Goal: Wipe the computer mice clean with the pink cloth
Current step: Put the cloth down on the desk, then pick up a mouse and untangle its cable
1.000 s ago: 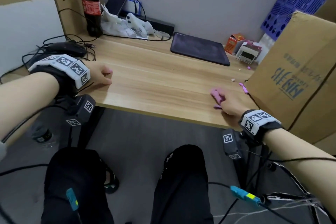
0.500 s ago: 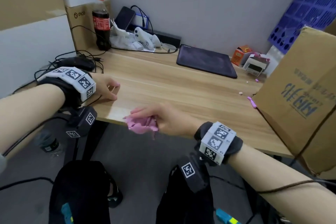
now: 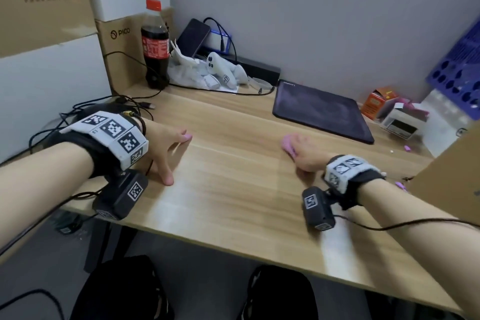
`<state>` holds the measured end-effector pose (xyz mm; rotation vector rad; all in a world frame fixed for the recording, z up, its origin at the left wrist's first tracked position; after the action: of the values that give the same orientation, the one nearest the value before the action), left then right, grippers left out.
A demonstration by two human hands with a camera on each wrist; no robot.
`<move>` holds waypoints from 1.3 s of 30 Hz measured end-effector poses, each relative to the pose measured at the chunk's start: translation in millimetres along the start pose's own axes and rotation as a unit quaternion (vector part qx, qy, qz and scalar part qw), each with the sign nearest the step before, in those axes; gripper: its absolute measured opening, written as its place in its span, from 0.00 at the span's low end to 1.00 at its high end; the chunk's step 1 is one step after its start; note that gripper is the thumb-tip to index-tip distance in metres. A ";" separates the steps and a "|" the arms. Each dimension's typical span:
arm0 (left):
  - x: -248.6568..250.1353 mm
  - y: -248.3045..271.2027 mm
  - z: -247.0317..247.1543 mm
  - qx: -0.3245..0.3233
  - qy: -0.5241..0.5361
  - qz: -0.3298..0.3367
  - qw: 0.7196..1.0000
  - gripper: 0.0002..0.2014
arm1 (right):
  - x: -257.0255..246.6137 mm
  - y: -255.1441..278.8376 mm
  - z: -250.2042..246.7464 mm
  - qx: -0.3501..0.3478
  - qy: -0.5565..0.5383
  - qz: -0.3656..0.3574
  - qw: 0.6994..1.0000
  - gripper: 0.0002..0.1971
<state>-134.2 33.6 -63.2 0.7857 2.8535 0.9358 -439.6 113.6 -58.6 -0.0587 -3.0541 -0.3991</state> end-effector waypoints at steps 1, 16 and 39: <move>0.0 -0.9 0.1 -0.006 -0.004 0.000 1.000 0.70 | -30.1 -3.8 2.2 -0.011 0.054 -0.057 0.997 0.18; 5.9 -2.5 -16.0 0.043 0.042 0.089 0.994 0.40 | -157.1 43.2 -42.0 -0.081 -0.256 -0.302 0.915 0.27; -127.4 72.5 -29.3 0.228 0.163 -0.066 0.958 0.25 | -240.0 -76.8 -58.4 -0.084 -0.221 -0.210 0.949 0.13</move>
<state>4.3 7.0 -13.4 0.4826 3.4238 0.4206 -200.5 17.3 -37.6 0.5825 -3.4526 -0.7638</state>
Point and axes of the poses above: each hand's wrist, its own y-axis away from the middle knuckle, its own z-axis out of the palm, x = y × z, the point moved 6 cm from there along -y, towards the middle knuckle, and after that the axes turned 8 degrees about y, right-handed, at the moved point
